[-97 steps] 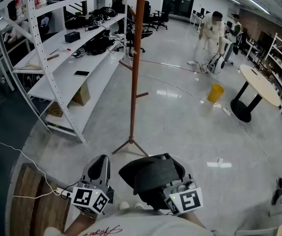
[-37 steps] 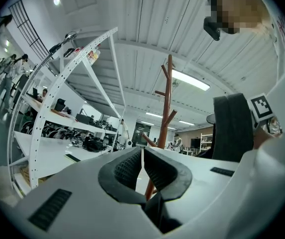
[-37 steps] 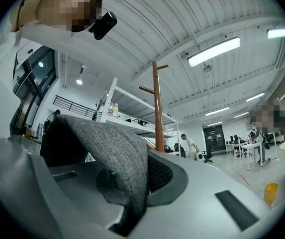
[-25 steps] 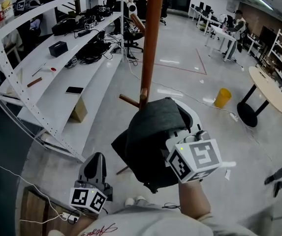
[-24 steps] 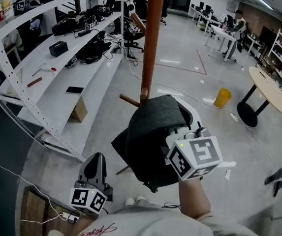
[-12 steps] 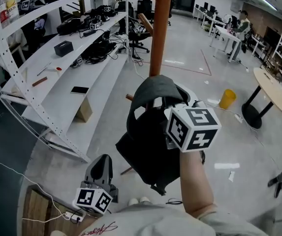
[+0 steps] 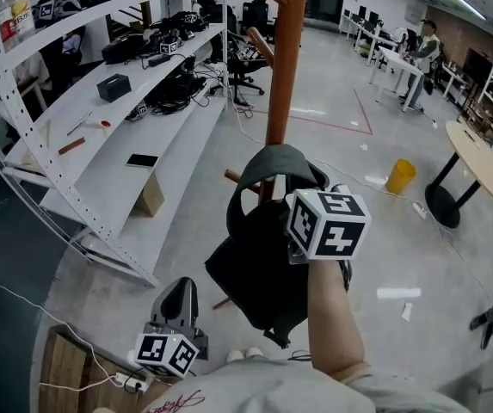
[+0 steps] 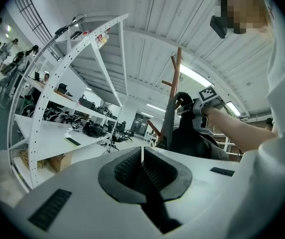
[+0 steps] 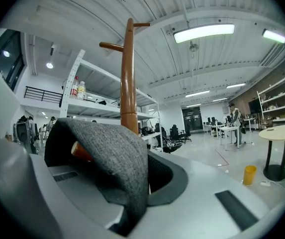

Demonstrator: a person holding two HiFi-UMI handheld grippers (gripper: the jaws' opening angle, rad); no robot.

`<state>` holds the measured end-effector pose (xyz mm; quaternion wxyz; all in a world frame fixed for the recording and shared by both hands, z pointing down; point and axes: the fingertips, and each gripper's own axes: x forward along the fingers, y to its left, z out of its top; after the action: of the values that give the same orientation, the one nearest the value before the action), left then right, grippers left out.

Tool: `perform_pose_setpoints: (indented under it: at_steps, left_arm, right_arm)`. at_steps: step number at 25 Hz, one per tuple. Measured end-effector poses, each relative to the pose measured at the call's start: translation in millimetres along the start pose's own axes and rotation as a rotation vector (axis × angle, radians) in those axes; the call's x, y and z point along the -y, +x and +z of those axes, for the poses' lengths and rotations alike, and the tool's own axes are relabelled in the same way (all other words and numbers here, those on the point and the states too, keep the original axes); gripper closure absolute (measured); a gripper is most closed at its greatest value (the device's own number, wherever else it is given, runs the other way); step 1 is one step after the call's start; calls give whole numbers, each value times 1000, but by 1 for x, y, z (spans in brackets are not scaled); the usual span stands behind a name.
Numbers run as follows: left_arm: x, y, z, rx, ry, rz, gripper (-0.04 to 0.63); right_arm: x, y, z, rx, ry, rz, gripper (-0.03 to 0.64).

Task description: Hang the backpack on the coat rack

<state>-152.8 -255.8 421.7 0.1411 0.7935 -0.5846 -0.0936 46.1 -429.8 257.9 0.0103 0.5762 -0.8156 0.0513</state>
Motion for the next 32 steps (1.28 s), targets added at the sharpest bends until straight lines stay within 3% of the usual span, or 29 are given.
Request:
perform_pose_setpoints:
  at_steps: [24, 32]
  left_arm:
    - [-15, -5, -10, -28, -65, 22, 571]
    - [-14, -3, -10, -31, -74, 19, 571]
  right_arm:
    - [19, 15, -92, -180, 66, -46, 597]
    - [13, 14, -101, -165, 21, -30, 597]
